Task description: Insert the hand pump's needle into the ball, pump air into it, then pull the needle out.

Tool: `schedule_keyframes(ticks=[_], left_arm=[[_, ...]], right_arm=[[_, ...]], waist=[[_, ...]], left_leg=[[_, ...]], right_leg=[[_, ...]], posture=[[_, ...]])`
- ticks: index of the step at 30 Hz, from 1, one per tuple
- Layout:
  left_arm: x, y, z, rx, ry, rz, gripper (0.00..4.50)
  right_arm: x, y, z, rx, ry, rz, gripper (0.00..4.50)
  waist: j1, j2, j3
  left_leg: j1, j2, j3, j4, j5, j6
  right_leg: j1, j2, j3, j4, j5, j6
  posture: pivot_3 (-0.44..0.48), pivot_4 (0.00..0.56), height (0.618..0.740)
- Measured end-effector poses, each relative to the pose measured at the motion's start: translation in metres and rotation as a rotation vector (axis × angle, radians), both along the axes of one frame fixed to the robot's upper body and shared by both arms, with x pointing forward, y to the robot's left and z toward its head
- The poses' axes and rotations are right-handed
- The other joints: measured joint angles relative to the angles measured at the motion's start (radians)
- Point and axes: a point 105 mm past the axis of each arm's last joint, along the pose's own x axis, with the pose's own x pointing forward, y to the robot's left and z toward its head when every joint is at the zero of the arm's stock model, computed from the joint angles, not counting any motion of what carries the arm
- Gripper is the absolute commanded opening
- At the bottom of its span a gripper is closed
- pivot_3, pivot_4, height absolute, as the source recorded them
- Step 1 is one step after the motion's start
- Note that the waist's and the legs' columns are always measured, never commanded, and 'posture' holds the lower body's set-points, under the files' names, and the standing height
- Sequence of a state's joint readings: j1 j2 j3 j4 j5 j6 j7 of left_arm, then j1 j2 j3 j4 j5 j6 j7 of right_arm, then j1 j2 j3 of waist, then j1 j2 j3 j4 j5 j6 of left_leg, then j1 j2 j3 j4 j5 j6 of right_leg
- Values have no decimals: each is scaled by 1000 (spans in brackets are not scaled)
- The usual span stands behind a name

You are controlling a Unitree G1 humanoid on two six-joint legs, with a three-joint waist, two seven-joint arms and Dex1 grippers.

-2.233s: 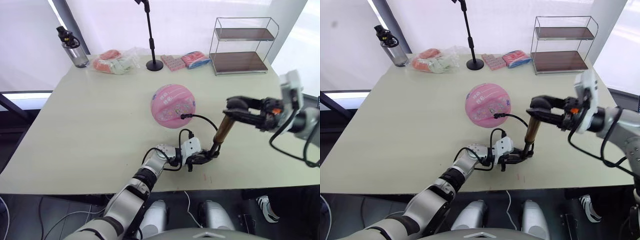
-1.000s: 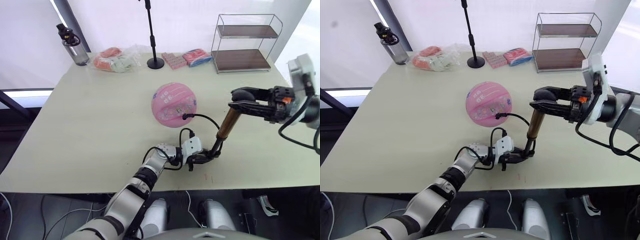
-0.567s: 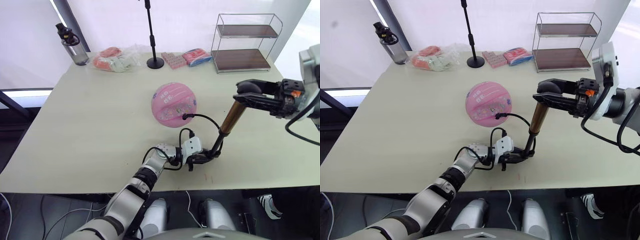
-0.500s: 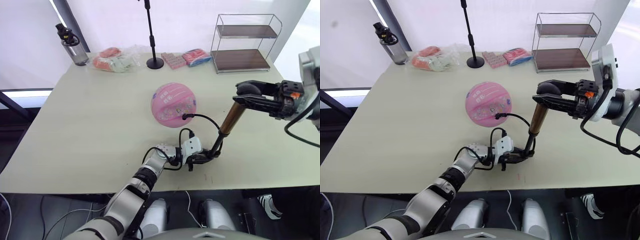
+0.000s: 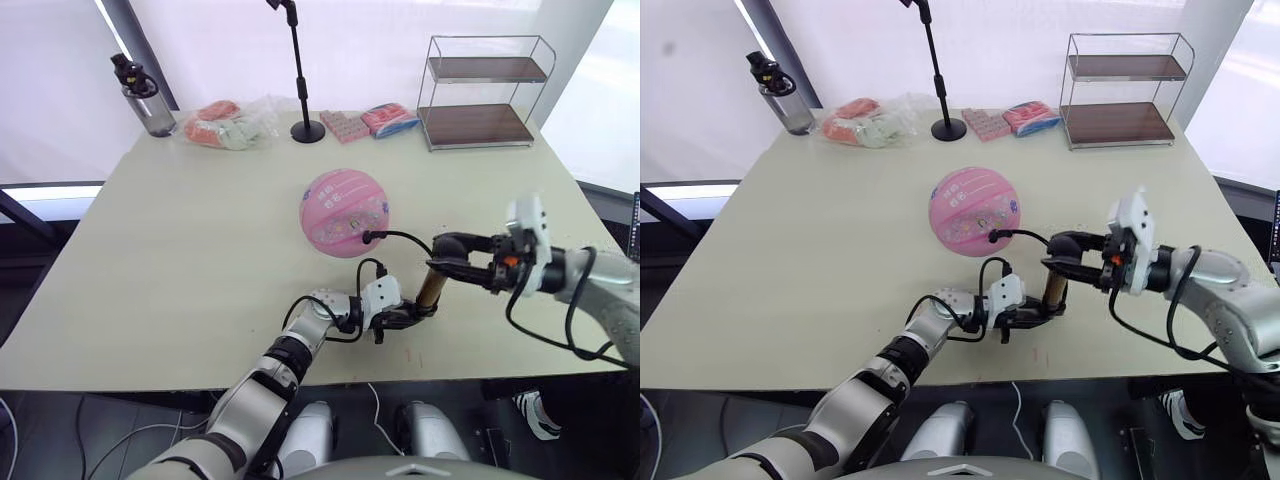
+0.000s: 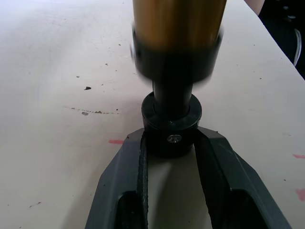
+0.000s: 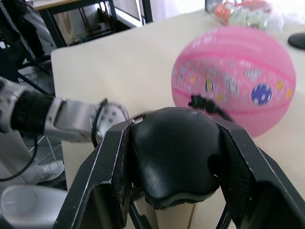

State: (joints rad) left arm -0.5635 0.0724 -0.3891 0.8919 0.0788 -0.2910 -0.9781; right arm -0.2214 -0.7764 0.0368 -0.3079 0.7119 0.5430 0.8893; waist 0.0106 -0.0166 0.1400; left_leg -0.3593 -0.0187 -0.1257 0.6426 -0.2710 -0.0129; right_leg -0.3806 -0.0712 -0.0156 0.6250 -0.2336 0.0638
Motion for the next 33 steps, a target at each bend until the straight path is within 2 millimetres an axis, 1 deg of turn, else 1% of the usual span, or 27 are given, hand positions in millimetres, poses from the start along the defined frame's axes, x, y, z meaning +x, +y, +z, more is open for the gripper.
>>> schedule_keyframes(ticks=[1, 3, 6, 12, 13, 14, 18, 19, 20, 24, 25, 26, 27, 33], left_arm=[[0, 0, 0, 1, 0, 0, 1093], [0, 0, 0, 1, 0, 0, 1093], [0, 0, 0, 1, 0, -1, 1093], [0, -2, 3, -8, -3, -10, 1093], [0, -3, 4, -14, -4, -15, 1093], [0, -4, 4, -15, -4, -15, 1093], [0, -4, 5, -18, -3, -18, 1093], [0, -4, 5, -18, -3, -17, 1093], [0, -4, 5, -18, -3, -17, 1093], [0, -4, 5, -19, -4, -16, 1093], [0, -4, 5, -20, -4, -16, 1093], [0, -4, 5, -20, -3, -16, 1093], [0, -4, 5, -20, -3, -16, 1093], [0, -4, 5, -22, -4, -17, 1093]], right_arm=[[0, 0, -5, -7, 11, -1, 1878], [0, 0, -5, -7, 3, 0, 1878], [2, -1, 0, 7, -13, -8, 1878], [5, -6, 13, 19, 30, -17, 1878], [6, -8, 28, 24, 31, -12, 1878], [6, -9, 32, 26, 25, -9, 1878], [2, -12, 75, 53, -22, 21, 1878], [0, -14, 89, 62, -41, 30, 1878], [-1, -14, 92, 65, -46, 32, 1878], [-5, -17, 114, 82, -62, 34, 1878], [-6, -19, 125, 100, -75, 37, 1878], [-7, -19, 131, 106, -87, 35, 1878], [-8, -20, 133, 109, -86, 34, 1878], [-5, -25, 134, 120, -57, 11, 1878]], waist=[[0, 0, 0], [0, 0, 0], [0, 0, 0], [2, 3, 6], [4, 5, 10], [4, 5, 10], [4, 5, 11], [4, 4, 12], [4, 3, 12], [4, 4, 13], [4, 4, 13], [4, 4, 13], [4, 4, 13], [4, 3, 13]], left_leg=[[0, 0, 0, 0, 0, 0], [0, 0, 0, 0, 0, 0], [0, 0, -1, 0, 0, 0], [-2, -1, -1, 0, 0, 0], [-4, -2, -1, 0, 0, 0], [-4, -2, -1, 0, 0, 0], [-5, -3, -1, 0, 0, 0], [-5, -3, -1, 0, 0, 0], [-5, -3, -1, 0, 0, 0], [-5, -3, 0, 0, 0, 0], [-5, -3, 0, 0, 0, 0], [-5, -3, -1, 0, 0, 0], [-5, -3, -1, 0, 0, 0], [-6, -3, 0, 0, 0, 0]], right_leg=[[0, 0, 0, 0, 0, 0], [0, 0, 0, 0, 0, 0], [0, 0, -1, 0, 0, 0], [-2, -1, 0, 0, 0, 0], [-3, -1, 0, 0, 0, 0], [-4, -1, 0, 0, 0, 0], [-4, -2, 0, 0, 0, 0], [-4, -1, 0, 0, 0, 0], [-4, -1, 0, 0, 0, 0], [-4, -2, 0, 0, 0, 0], [-4, -2, 0, 0, 0, 0], [-4, -2, 0, 0, 0, 0], [-4, -2, 0, 0, 0, 0], [-5, -2, 0, 0, 0, 0]], posture=[[0, 150, 731], [0, 150, 731], [0, 150, 731], [0, 150, 731], [0, 150, 731], [0, 150, 731], [0, 150, 731], [0, 150, 731], [0, 150, 731], [0, 150, 731], [0, 150, 731], [0, 150, 731], [0, 150, 731], [0, 150, 731]])
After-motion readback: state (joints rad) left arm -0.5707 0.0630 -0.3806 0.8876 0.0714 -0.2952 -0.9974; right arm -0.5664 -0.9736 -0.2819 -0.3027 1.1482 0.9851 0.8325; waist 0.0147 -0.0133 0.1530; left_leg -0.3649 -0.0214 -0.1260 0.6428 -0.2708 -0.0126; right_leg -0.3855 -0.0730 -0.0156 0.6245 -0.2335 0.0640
